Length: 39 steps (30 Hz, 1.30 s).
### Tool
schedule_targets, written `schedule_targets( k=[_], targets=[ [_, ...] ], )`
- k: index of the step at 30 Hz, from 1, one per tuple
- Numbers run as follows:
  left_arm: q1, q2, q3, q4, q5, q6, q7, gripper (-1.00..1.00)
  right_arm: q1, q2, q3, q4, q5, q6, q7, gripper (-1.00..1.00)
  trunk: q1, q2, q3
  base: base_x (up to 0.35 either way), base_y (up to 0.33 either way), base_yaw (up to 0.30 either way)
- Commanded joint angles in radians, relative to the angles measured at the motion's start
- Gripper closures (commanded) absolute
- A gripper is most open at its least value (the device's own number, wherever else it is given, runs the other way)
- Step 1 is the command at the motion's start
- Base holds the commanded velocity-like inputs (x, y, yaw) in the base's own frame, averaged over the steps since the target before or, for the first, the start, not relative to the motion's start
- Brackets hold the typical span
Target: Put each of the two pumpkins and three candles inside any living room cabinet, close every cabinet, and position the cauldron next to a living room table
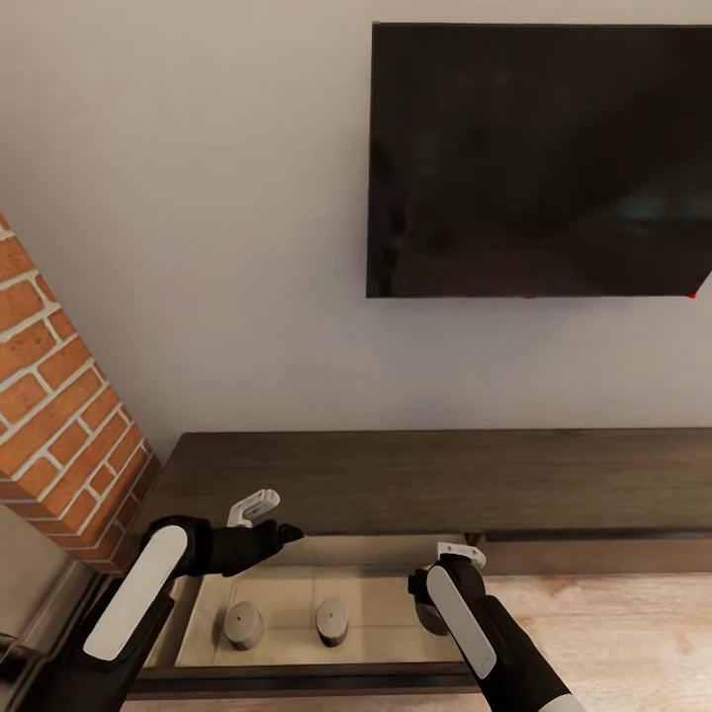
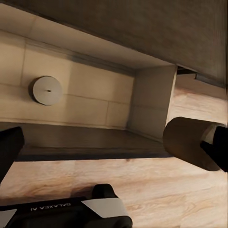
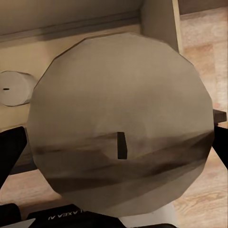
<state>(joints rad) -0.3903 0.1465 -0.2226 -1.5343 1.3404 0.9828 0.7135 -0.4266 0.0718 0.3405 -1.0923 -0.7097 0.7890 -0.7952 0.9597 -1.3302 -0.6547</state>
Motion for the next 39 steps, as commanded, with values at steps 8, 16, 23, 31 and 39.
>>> schedule_targets(
  k=[8, 16, 23, 31, 39],
  targets=[
    [-0.001, 0.003, -0.005, -0.029, 0.013, 0.003, 0.007, -1.0, -0.001, 0.0, 0.002, -0.001, -0.01, 0.001, -0.009, 1.0, 0.031, -0.057, -0.026, 0.0, 0.0, 0.0],
    [0.0, 0.013, -0.015, -0.031, 0.179, 0.008, 0.001, -1.0, -0.001, 0.0, 0.002, -0.001, -0.01, 0.001, -0.009, 1.0, 0.061, -0.113, -0.051, 0.0, 0.0, 0.0],
    [0.001, 0.067, -0.021, -0.031, 0.465, 0.012, -0.004, -1.0, -0.001, 0.0, 0.002, -0.001, -0.01, 0.001, -0.009, 1.0, 0.088, -0.162, -0.073, 0.0, 0.0, 0.0],
    [0.001, 0.097, -0.026, -0.032, 0.597, 0.014, -0.007, -1.0, -0.001, 0.0, 0.005, 0.0, -0.009, -0.004, -0.008, 1.0, 0.096, -0.176, -0.079, 0.0, 0.0, 0.0],
    [0.001, 0.138, -0.04, -0.031, 0.719, 0.016, -0.008, -1.0, -0.001, 0.0, 0.011, 0.0, -0.007, -0.056, -0.005, 1.0, 0.107, -0.197, -0.089, 0.0, 0.0, 0.0]
  ],
)
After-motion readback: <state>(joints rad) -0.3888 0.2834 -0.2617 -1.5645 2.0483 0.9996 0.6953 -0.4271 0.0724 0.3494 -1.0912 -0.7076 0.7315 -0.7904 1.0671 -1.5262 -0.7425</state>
